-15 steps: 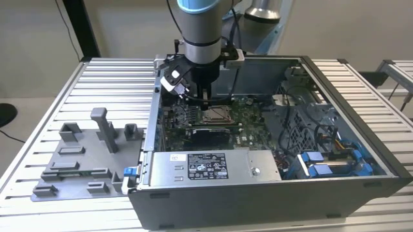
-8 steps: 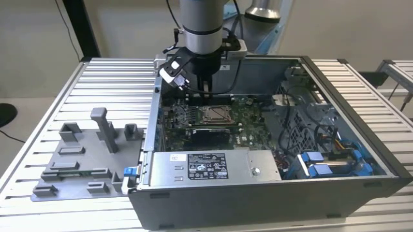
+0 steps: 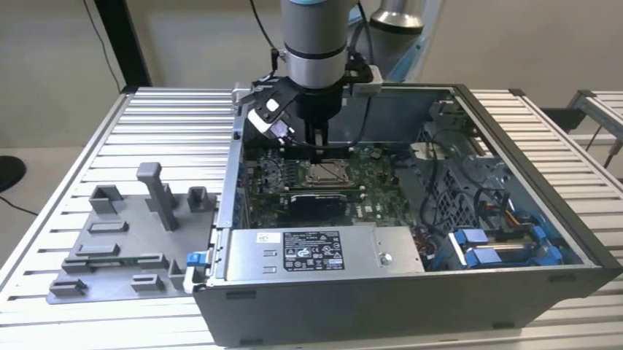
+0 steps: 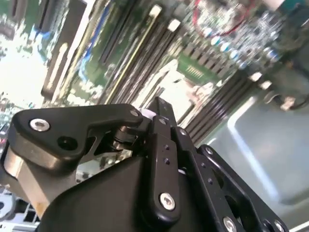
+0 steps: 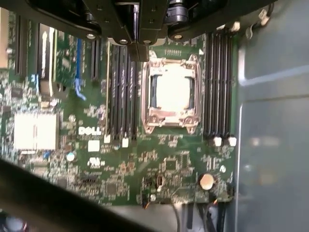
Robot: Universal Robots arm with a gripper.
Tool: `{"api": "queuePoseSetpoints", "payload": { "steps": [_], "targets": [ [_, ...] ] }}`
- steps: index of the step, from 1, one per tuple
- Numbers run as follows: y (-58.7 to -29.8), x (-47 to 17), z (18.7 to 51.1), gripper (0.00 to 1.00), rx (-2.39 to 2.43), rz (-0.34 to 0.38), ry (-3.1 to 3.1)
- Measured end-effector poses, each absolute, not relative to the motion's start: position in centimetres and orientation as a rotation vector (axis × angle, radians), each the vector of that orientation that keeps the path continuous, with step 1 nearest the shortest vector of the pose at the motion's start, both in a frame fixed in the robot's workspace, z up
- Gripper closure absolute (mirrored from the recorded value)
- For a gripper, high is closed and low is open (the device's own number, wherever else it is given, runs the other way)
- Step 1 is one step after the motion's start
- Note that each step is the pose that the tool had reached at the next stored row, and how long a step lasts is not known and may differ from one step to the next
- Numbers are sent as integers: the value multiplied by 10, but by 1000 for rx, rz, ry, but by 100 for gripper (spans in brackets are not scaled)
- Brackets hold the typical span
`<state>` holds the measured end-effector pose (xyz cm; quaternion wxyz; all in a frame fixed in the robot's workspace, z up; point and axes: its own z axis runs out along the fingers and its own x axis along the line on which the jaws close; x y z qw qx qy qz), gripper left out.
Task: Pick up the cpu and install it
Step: 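Install the second cpu locking lever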
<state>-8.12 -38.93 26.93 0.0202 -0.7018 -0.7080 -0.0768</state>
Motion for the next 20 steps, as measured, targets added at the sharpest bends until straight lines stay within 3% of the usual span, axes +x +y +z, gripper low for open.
{"api": "queuePoseSetpoints", "payload": {
  "steps": [20],
  "targets": [
    [-383, -64, 258, 100, -2173, -234, -2191]
  ]
}}
